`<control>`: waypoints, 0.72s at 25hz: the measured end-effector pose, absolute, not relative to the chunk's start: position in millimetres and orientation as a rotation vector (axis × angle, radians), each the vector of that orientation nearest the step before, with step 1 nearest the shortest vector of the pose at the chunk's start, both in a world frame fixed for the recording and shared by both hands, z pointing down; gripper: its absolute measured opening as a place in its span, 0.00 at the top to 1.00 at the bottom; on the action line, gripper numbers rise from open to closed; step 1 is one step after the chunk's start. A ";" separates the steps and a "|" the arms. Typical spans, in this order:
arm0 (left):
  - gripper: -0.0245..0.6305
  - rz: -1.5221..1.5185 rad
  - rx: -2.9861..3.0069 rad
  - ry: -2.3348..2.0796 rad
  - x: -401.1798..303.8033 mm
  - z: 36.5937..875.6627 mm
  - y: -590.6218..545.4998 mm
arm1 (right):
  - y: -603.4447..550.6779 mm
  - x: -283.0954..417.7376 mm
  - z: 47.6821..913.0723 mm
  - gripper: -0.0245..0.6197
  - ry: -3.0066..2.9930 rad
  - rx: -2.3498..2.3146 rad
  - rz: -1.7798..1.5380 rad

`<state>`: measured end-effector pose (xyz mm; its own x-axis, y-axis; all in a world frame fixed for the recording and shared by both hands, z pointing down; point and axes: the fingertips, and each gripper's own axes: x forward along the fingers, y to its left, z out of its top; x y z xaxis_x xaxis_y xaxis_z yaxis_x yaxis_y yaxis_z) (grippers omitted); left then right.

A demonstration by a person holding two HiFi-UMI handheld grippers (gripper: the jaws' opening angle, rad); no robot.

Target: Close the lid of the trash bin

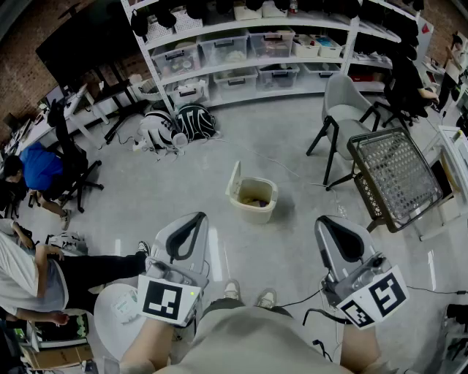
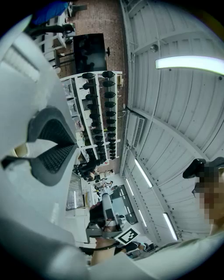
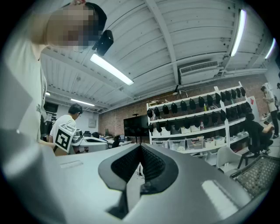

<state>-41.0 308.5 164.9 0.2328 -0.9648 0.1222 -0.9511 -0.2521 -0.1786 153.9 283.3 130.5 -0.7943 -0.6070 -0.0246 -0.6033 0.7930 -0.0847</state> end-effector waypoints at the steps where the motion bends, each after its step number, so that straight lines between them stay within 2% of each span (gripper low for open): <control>1: 0.96 -0.332 -2.405 1.871 -37.3 164.2 308.1 | 281.8 156.3 130.3 0.96 2.921 -0.990 -0.124; 11: 0.96 -0.350 -2.390 1.873 -9.7 169.1 307.1 | 277.1 175.0 135.1 0.96 2.910 -0.958 -0.148; 18: 0.96 -0.353 -2.393 1.914 -14.7 172.5 302.0 | 267.3 168.2 141.9 0.96 2.925 -0.915 -0.178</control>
